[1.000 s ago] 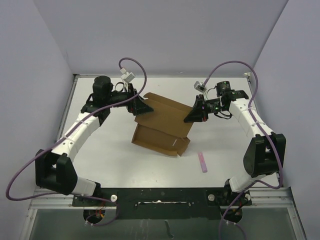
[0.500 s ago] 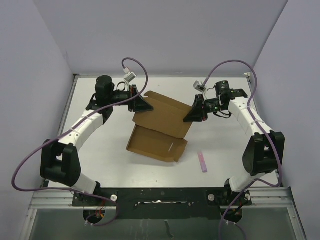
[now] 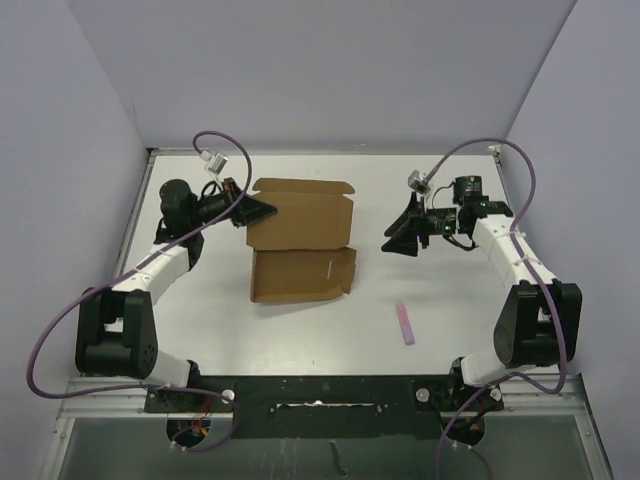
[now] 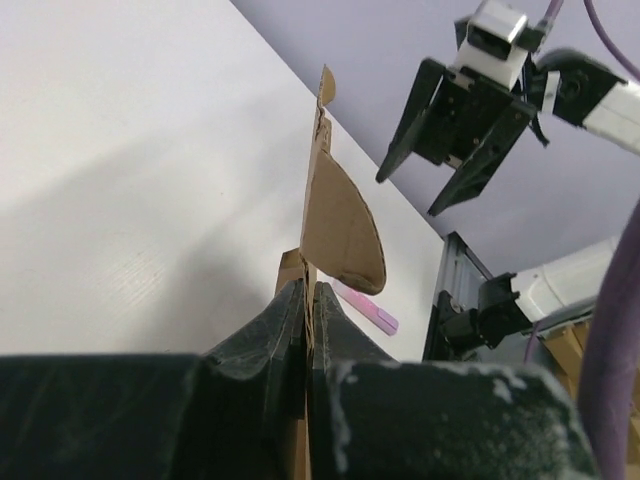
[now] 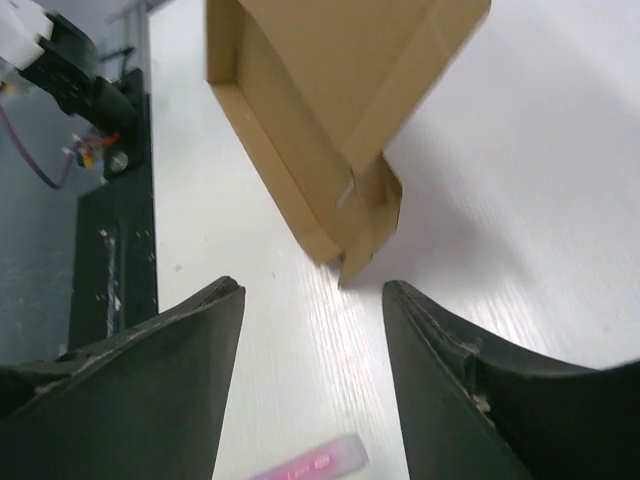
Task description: Fold the paper box
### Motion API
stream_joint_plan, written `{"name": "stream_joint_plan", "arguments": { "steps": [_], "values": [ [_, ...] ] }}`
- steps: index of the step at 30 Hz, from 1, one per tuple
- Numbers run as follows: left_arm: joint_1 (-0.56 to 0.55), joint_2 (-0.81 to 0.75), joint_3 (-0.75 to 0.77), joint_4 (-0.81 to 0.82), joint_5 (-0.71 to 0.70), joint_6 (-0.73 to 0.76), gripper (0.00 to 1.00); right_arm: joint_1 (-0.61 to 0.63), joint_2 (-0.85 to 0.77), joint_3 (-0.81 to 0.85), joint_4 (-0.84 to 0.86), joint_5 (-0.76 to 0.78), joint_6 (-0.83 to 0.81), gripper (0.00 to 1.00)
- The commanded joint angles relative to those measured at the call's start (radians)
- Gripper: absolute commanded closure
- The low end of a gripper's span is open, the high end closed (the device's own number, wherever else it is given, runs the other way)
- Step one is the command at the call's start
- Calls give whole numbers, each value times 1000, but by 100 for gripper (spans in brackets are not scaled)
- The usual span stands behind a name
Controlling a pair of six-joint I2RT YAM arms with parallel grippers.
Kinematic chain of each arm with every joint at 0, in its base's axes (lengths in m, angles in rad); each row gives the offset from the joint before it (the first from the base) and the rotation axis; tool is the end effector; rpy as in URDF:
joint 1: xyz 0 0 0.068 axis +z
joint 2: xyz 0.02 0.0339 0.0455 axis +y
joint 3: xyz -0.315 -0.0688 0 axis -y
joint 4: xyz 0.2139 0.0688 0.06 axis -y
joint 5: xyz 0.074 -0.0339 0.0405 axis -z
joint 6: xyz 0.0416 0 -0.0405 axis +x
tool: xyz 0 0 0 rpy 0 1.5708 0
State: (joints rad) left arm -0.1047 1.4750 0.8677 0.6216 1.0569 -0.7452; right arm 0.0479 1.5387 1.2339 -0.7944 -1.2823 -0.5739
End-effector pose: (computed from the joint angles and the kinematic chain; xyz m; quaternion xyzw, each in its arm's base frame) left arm 0.2888 -0.0668 0.3556 0.1499 0.6885 -0.5760 0.4144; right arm 0.2687 0.0528 0.3449 -0.3714 0.6991 0.5129 0.3320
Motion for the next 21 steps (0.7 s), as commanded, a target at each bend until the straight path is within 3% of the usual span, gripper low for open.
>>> {"name": "stream_joint_plan", "arguments": {
  "steps": [1, 7, 21],
  "values": [
    [-1, -94, -27, 100, -135, 41, 100, -3, -89, -208, 507, 151, 305, 43],
    [-5, -88, -78, 231, -185, 11, 100, 59, -15, -371, 843, 237, 524, 44],
    [-7, -75, -95, 292, -161, -18, 100, 139, 153, -368, 1037, 347, 663, 39]
  ]
}}
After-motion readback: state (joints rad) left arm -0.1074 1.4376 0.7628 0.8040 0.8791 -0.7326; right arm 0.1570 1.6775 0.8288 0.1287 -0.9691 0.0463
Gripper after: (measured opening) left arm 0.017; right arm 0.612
